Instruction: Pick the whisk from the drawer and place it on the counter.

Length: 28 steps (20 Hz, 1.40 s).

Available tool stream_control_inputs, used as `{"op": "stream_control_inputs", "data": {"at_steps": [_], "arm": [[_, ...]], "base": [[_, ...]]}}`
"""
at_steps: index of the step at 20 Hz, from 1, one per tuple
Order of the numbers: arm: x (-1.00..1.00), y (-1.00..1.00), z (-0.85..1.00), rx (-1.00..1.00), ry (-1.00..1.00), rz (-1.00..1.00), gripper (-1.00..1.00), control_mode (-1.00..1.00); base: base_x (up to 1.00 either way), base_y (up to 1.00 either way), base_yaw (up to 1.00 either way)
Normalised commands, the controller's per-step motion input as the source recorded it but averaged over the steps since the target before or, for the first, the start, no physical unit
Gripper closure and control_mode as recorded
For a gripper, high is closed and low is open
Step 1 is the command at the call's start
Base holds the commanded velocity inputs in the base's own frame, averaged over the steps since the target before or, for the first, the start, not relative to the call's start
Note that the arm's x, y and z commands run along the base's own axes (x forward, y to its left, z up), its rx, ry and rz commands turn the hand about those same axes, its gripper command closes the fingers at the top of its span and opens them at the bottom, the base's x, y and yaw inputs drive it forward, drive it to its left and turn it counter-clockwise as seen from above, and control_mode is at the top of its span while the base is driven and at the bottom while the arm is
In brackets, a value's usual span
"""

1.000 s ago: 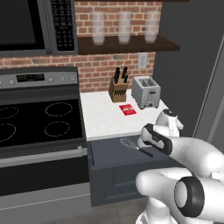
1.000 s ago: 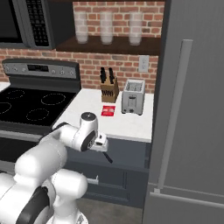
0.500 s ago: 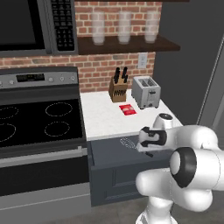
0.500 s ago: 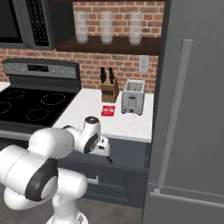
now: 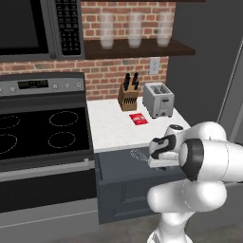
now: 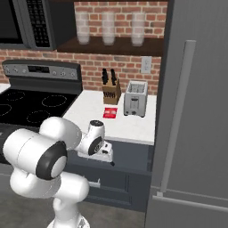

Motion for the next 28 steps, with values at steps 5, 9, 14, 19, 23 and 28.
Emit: {"op": "stream_control_inputs", "data": {"at_steps": [5,9,14,19,23,28], "arm": [[-0.96,-0.11,-0.25,0.00,0.14,0.00,-1.00,-1.00],[-1.00,-0.14,-0.25,0.00,0.19,0.00,-1.00,-1.00],[-1.00,-0.10,-0.16,0.00,0.13,0.00,-1.00,-1.00],[-0.77,0.00,0.37,0.01,-0.16,0.00,-1.00,-1.00],[0.01,0.00,0.61,0.00,-0.36,0.09,-1.00,-1.00],[0.43,0.00,0.30,0.00,-0.17,0.17,-1.00,-1.00]], "base": [[0.00,0.00,0.00],[0.00,0.00,0.00],[0.00,0.00,0.00],[0.00,0.00,0.00],[0.00,0.00,0.00],[0.00,0.00,0.00]]}}
